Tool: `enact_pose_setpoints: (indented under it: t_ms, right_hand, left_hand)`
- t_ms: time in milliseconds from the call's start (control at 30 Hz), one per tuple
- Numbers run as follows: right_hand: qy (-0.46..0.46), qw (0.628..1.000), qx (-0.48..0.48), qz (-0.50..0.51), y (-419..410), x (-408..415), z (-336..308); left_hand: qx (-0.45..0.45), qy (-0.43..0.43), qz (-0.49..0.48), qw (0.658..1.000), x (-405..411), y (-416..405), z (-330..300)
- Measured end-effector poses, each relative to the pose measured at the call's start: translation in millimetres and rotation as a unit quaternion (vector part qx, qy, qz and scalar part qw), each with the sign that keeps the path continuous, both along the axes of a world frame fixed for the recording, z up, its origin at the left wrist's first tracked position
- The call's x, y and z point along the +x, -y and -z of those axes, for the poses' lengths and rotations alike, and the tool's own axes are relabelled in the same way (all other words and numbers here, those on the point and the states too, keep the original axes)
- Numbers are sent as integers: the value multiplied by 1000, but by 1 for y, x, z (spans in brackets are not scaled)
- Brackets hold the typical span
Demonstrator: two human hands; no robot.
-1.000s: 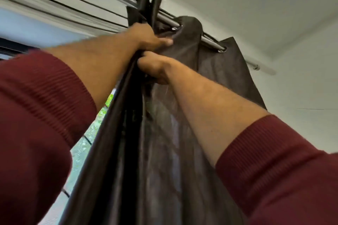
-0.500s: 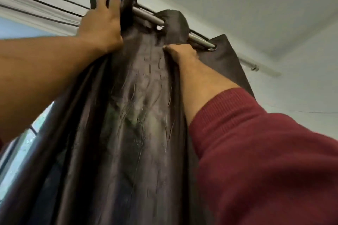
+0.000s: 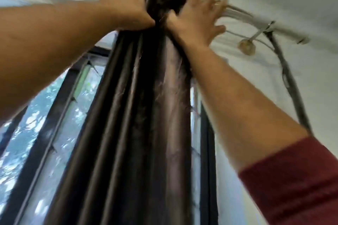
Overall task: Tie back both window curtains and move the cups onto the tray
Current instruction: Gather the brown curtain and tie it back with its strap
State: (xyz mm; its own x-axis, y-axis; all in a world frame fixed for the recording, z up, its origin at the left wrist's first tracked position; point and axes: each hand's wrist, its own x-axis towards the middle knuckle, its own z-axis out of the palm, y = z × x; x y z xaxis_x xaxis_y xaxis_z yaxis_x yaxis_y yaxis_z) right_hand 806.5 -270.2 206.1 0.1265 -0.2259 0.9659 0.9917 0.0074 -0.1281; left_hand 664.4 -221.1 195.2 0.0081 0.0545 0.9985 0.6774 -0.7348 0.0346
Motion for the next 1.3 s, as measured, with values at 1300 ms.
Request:
enact_pose_setpoints:
  t_ms: [1300]
  right_hand:
    - [-334,355,-563,-667,-22,-37,722]
  left_hand:
    - [-508,-159,158,832,-86,10,687]
